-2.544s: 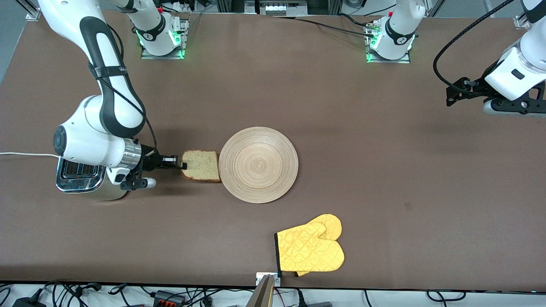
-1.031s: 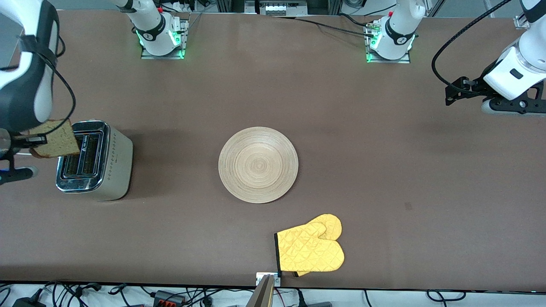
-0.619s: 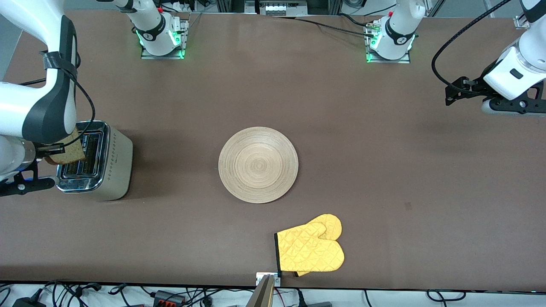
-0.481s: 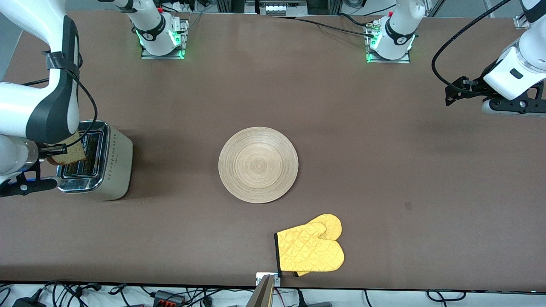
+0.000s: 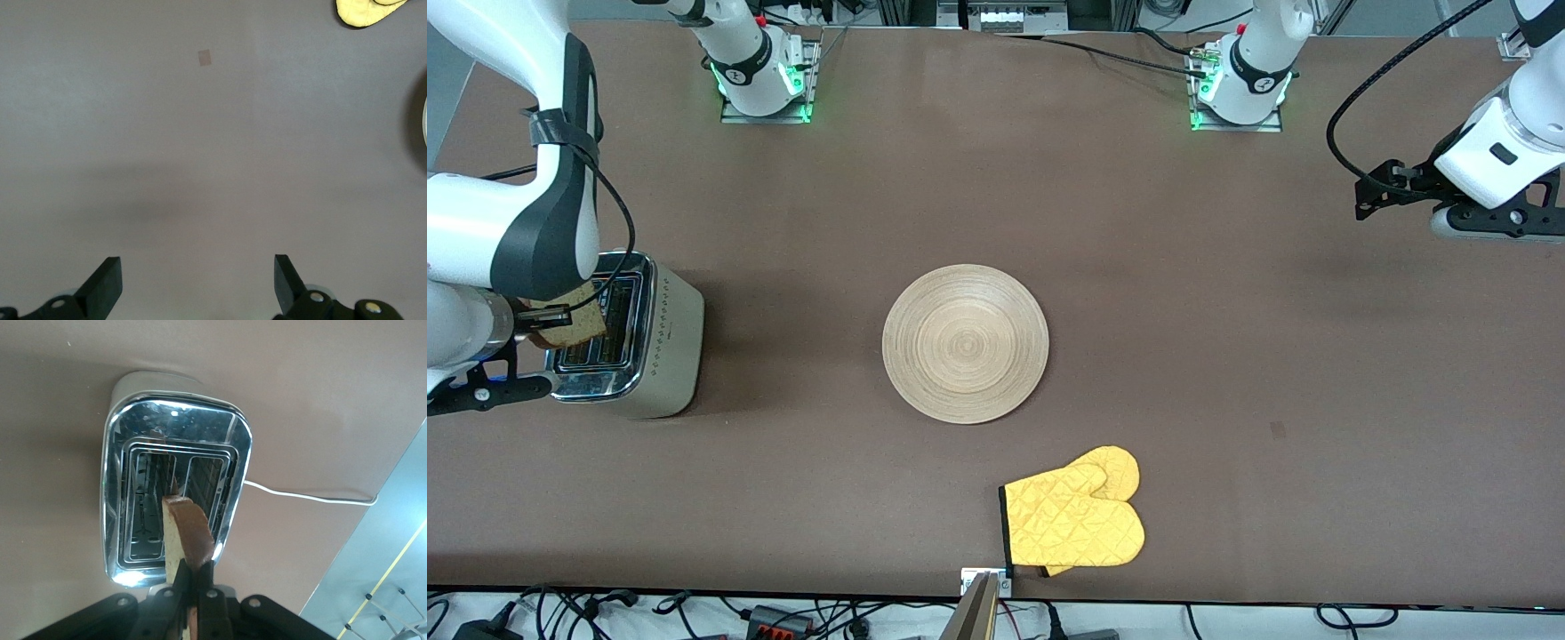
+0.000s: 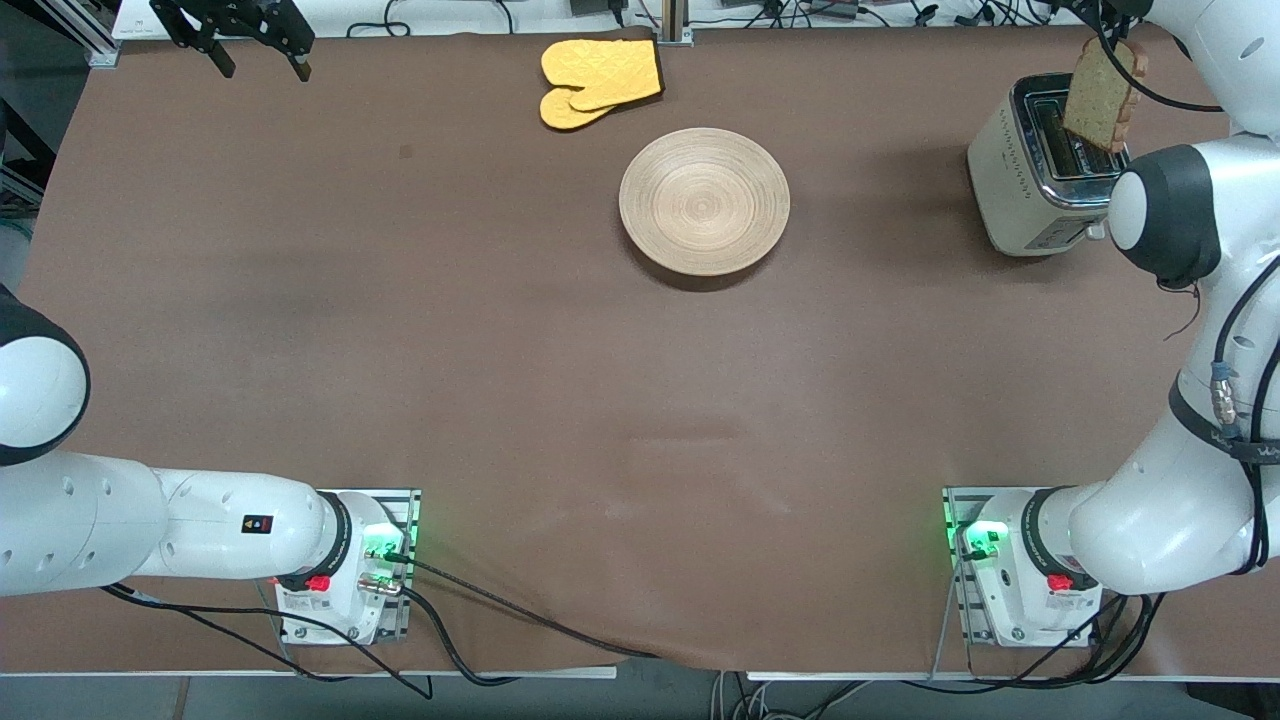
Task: Move plate and put bread in toaster
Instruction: 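Lower the bread into the toaster slot with the right gripper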
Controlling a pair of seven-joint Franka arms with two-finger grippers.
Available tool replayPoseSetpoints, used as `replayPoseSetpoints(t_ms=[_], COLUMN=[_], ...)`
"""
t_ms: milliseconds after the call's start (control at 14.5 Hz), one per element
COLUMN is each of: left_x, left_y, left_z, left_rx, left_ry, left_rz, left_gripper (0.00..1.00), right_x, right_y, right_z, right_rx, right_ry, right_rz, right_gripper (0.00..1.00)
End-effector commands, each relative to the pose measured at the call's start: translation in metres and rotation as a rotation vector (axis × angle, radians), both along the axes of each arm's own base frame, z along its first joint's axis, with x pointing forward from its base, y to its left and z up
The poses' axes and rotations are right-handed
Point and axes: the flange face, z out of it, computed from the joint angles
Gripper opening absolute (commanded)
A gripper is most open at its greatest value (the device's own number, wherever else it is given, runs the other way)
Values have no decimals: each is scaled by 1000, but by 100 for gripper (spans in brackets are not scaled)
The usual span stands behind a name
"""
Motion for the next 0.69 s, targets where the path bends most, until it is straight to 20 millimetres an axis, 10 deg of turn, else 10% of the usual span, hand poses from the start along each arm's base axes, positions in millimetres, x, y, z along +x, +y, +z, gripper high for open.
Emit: replayPoseSetpoints(t_ms=[0, 619], left_x=[1, 1], left_y=[-2, -2], left_z=[6, 6], left_rx=[9, 8], left_ry=[3, 2], left_rz=[3, 3], left_gripper=[100, 100], right_x=[6, 7], right_y=[7, 10], right_z=[1, 9], right_rx=[-4, 39], right_ry=[-22, -51], right_rz=[7, 6], right_gripper=[0, 0])
